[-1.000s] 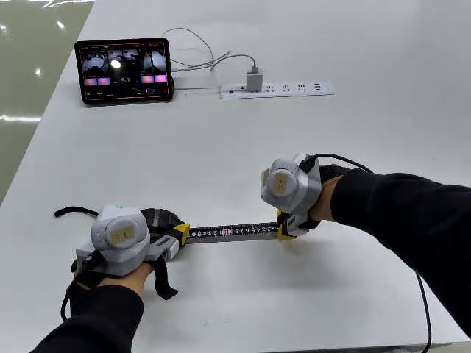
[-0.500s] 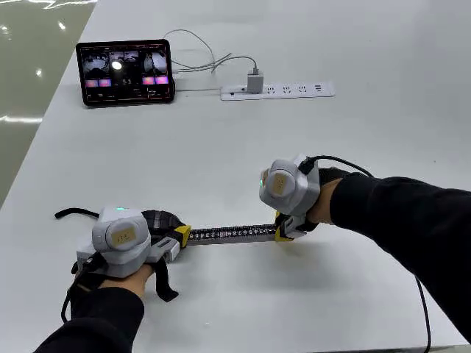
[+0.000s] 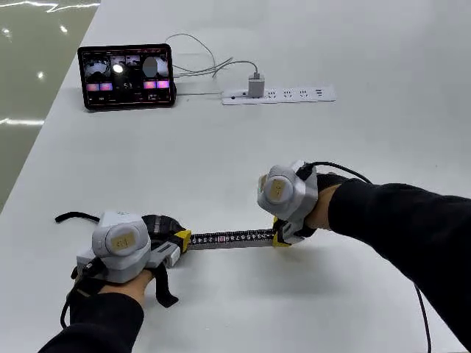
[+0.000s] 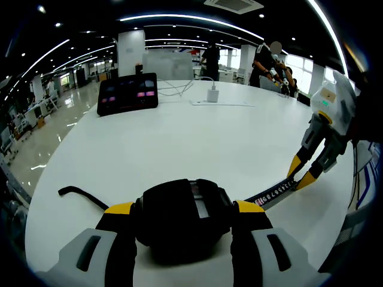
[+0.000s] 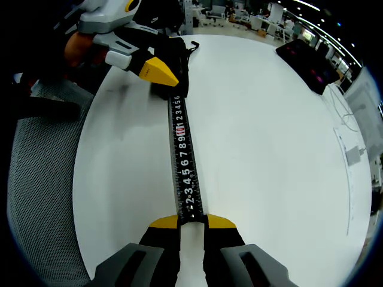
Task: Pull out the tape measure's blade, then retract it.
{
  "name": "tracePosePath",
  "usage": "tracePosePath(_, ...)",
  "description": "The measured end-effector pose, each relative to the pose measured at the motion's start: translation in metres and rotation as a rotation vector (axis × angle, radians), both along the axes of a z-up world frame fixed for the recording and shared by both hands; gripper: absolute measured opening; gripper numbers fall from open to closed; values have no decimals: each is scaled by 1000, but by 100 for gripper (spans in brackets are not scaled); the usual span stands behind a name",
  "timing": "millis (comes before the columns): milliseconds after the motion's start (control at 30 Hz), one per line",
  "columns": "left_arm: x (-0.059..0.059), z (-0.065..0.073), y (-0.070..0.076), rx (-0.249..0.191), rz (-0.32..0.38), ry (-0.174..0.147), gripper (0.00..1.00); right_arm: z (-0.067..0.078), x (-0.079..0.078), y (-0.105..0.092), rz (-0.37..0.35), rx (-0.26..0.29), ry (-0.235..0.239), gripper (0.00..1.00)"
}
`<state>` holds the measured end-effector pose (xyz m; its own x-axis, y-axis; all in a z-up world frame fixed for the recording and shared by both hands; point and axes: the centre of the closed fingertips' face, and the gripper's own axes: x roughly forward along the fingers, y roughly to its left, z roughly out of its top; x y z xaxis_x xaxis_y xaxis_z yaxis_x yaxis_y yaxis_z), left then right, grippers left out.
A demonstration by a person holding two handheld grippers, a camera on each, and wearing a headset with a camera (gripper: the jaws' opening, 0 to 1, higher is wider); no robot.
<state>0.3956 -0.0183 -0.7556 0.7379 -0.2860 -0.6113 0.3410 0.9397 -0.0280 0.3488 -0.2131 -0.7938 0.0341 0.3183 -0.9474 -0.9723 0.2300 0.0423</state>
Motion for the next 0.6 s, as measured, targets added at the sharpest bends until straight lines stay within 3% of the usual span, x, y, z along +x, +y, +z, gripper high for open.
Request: tracePosePath(600, 1, 0, 0, -4, -1, 1, 59, 0, 1, 7, 0, 8, 3, 10)
